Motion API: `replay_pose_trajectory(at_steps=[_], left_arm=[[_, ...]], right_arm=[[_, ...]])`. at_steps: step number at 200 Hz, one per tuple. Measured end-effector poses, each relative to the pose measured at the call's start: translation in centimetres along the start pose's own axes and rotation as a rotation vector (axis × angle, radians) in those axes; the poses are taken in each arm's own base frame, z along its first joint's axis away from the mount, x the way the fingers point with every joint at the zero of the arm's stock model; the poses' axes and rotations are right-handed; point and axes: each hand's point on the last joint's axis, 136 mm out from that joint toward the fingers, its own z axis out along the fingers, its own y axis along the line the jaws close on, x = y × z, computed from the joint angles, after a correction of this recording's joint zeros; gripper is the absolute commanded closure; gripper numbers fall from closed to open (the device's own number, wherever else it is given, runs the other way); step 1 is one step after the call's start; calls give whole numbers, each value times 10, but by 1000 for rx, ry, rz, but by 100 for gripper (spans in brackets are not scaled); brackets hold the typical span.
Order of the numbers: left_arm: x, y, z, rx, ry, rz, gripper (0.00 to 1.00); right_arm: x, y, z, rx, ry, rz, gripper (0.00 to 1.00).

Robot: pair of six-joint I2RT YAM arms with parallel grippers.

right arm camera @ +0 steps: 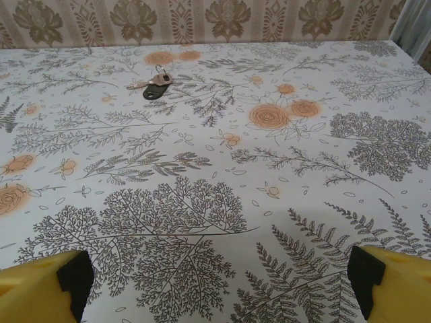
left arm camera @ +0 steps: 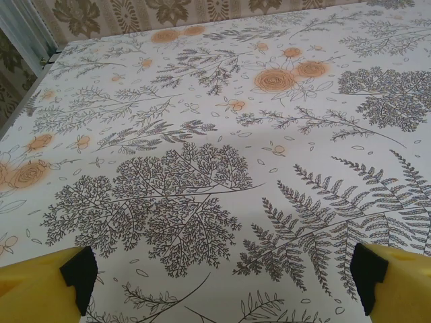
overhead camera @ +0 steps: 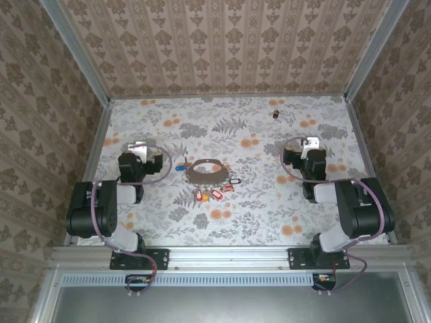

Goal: Put the keys on the keyring

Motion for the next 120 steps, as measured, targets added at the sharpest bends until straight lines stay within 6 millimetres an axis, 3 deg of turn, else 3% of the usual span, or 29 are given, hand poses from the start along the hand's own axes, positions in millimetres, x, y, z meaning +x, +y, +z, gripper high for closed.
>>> replay_pose_trajectory(at_steps=[120], left_arm=[[1, 3, 0, -6, 3, -10, 0]], right_arm=[[0, 3, 0, -15, -1, 0, 0]])
